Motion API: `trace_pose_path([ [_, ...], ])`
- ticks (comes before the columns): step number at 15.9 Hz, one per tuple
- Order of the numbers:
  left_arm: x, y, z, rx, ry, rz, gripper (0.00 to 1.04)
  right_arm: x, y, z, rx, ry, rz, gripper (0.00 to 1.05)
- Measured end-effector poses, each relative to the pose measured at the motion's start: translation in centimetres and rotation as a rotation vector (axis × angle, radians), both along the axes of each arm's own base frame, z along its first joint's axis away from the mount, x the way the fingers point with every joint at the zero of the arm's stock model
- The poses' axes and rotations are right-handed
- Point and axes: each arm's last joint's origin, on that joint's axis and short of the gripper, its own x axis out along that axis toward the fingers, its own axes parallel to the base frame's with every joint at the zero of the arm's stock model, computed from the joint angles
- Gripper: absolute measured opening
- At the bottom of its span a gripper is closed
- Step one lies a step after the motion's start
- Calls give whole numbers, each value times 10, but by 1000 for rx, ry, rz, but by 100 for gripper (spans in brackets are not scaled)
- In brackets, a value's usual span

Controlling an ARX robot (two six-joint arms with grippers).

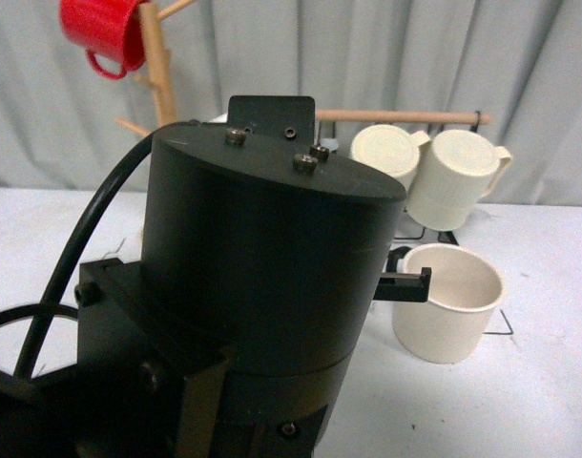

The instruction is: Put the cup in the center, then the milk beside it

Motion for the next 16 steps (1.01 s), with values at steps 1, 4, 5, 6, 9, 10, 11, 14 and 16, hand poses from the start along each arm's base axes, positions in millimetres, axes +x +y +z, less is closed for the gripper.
trace_pose_path([
  [1,2,-7,0,-8,7,-8,23,0,0,0,0,0,0,98],
  [4,10,-20,-1,-21,9,2,23,0,0,0,0,0,0,98],
  [5,13,-23,0,-26,3,2,23,0,0,0,0,0,0,98],
  [6,16,-28,-1,-29,0,2,23,0,0,0,0,0,0,98],
  [9,24,-34,-5,-40,-20,12,23,0,0,0,0,0,0,98],
  [10,32,-33,-5,-43,-29,27,23,0,0,0,0,0,0,98],
  [11,37,-31,-5,-42,-53,34,23,0,0,0,0,0,0,98],
  [14,46,-23,-6,-22,-73,29,22,0,0,0,0,0,0,98],
  [16,46,-18,-8,-26,-82,28,22,0,0,0,0,0,0,98],
])
